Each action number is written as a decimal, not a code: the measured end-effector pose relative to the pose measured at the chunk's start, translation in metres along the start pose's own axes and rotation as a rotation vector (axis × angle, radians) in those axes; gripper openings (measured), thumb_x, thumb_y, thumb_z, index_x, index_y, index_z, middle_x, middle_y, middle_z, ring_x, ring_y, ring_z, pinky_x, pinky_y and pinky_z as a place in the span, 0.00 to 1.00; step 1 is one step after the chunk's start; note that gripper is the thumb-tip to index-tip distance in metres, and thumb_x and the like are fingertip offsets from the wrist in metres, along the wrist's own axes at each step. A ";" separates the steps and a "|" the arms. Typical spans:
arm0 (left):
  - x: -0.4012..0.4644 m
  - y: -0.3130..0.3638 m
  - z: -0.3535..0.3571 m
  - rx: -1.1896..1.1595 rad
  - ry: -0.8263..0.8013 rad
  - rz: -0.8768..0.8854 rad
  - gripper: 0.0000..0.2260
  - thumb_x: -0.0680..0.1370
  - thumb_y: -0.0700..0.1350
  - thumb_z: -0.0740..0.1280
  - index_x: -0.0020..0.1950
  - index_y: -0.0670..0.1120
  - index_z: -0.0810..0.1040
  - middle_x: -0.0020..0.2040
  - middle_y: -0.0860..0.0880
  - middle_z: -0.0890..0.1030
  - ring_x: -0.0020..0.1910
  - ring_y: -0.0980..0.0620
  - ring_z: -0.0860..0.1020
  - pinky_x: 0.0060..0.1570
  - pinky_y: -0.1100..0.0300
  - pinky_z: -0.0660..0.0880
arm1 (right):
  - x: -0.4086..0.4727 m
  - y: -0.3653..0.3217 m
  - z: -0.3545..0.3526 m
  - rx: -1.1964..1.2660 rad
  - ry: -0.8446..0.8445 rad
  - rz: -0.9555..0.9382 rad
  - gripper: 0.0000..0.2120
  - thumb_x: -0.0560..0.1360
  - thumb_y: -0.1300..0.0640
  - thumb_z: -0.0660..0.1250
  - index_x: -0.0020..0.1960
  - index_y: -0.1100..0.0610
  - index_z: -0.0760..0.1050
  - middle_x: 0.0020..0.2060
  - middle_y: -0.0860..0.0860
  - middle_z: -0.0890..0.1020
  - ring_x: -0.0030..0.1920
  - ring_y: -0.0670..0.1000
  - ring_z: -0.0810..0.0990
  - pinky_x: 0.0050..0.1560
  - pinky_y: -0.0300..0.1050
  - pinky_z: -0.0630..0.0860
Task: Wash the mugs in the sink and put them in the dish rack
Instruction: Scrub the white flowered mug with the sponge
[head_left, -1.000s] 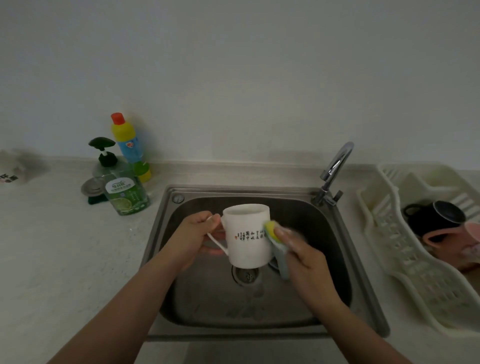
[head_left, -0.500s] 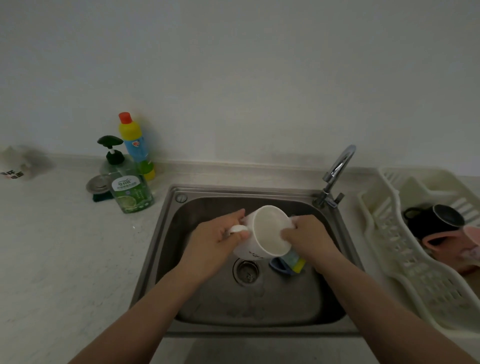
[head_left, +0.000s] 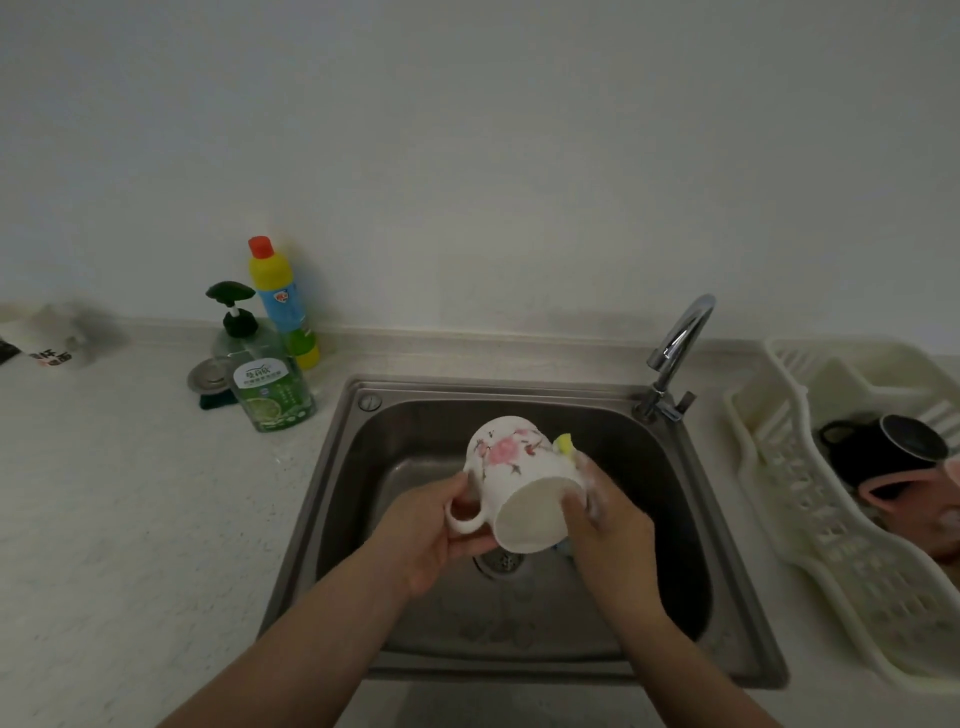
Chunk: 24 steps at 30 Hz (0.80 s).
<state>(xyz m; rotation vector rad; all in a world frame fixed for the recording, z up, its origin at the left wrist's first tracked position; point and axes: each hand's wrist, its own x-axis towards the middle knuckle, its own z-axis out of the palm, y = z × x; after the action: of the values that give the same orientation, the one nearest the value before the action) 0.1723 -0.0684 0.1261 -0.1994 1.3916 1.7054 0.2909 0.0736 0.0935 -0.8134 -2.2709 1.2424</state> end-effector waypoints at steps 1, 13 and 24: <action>0.001 0.000 -0.003 0.053 0.011 0.054 0.11 0.82 0.44 0.61 0.57 0.38 0.78 0.46 0.42 0.85 0.45 0.45 0.85 0.44 0.47 0.83 | -0.007 0.003 -0.002 0.022 -0.041 0.006 0.22 0.80 0.54 0.63 0.71 0.41 0.65 0.58 0.40 0.77 0.55 0.35 0.76 0.45 0.25 0.74; 0.010 0.002 0.003 0.302 0.088 0.213 0.08 0.82 0.42 0.63 0.44 0.41 0.76 0.47 0.41 0.82 0.45 0.47 0.82 0.45 0.48 0.80 | 0.032 -0.028 0.002 -0.800 -0.269 -0.681 0.38 0.55 0.59 0.82 0.64 0.53 0.78 0.64 0.52 0.78 0.67 0.56 0.75 0.68 0.51 0.67; 0.027 0.002 -0.021 0.362 0.165 0.334 0.12 0.81 0.39 0.64 0.37 0.42 0.75 0.34 0.47 0.76 0.36 0.51 0.74 0.38 0.59 0.69 | 0.023 -0.016 0.015 -0.763 -0.136 -0.876 0.16 0.71 0.56 0.66 0.57 0.53 0.82 0.60 0.53 0.81 0.64 0.54 0.77 0.70 0.50 0.66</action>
<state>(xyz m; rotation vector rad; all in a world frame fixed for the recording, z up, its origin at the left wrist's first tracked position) 0.1468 -0.0714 0.1033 0.1043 1.9144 1.6907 0.2603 0.0729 0.1017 0.1279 -2.7274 0.0261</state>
